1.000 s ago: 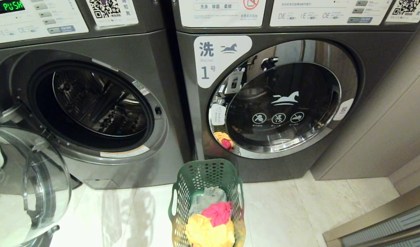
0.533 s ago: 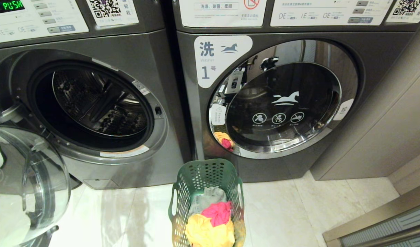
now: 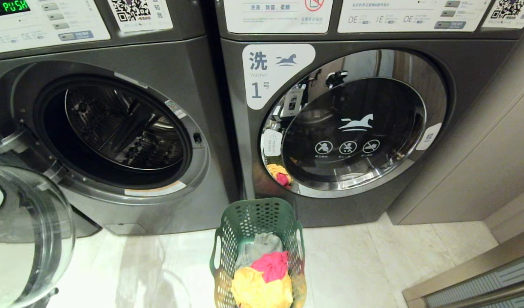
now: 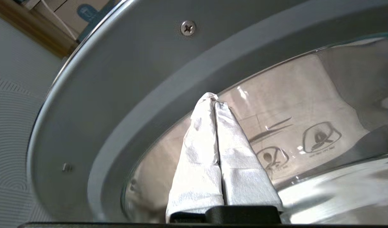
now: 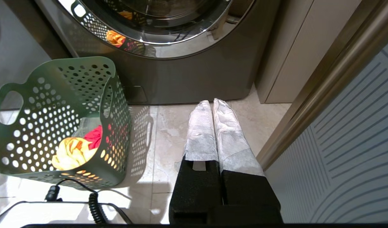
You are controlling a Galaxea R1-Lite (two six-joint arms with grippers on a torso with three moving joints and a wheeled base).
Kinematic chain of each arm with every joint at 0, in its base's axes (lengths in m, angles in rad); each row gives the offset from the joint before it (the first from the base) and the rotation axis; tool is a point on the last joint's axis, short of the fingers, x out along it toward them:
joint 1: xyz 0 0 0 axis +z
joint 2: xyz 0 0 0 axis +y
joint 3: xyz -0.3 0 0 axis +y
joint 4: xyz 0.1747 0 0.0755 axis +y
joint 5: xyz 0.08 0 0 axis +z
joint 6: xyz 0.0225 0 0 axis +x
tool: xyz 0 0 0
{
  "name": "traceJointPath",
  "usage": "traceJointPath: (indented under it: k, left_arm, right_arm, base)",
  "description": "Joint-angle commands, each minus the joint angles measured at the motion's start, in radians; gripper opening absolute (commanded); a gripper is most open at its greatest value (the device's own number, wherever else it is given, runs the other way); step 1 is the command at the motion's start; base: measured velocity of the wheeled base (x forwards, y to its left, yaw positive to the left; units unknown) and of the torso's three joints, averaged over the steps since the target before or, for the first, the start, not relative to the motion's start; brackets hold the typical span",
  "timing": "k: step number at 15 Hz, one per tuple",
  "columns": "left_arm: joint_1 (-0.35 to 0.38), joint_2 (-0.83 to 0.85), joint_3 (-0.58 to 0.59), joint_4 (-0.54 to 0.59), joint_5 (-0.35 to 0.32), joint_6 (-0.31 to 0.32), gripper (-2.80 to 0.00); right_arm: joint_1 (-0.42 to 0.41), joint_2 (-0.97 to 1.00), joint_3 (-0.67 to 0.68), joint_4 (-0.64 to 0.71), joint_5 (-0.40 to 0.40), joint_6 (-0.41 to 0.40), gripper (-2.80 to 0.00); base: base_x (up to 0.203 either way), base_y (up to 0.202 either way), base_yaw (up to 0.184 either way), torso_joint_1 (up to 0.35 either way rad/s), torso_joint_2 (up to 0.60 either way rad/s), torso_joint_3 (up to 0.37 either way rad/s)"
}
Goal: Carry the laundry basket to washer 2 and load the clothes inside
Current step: Open the lid of the washing machine
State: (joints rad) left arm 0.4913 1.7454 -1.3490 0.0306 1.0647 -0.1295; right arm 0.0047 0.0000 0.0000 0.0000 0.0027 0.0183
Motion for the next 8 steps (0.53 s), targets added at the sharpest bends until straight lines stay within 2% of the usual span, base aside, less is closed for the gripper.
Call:
traceJointPath:
  k: [1,5,8]
  left_arm:
    - [0.074,0.061,-0.063,-0.005,0.006,-0.001,-2.80]
    - [0.248,0.182,-0.163,-0.003,-0.012,-0.004,-2.80]
    - [0.272,0.122,-0.140,0.000,-0.112,-0.004,-2.80]
  right_arm:
    - [0.000,0.000,0.000,0.000,0.000,0.000,-2.80]
    - [0.000,0.000,0.000,0.000,0.000,0.000,-2.80]
    - [0.000,0.000,0.000,0.000,0.000,0.000,-2.80]
  base:
    - [0.000,0.000,0.000,0.000,0.00,0.000]
    - [0.000,0.000,0.000,0.000,0.00,0.000]
    - [0.000,0.000,0.000,0.000,0.00,0.000]
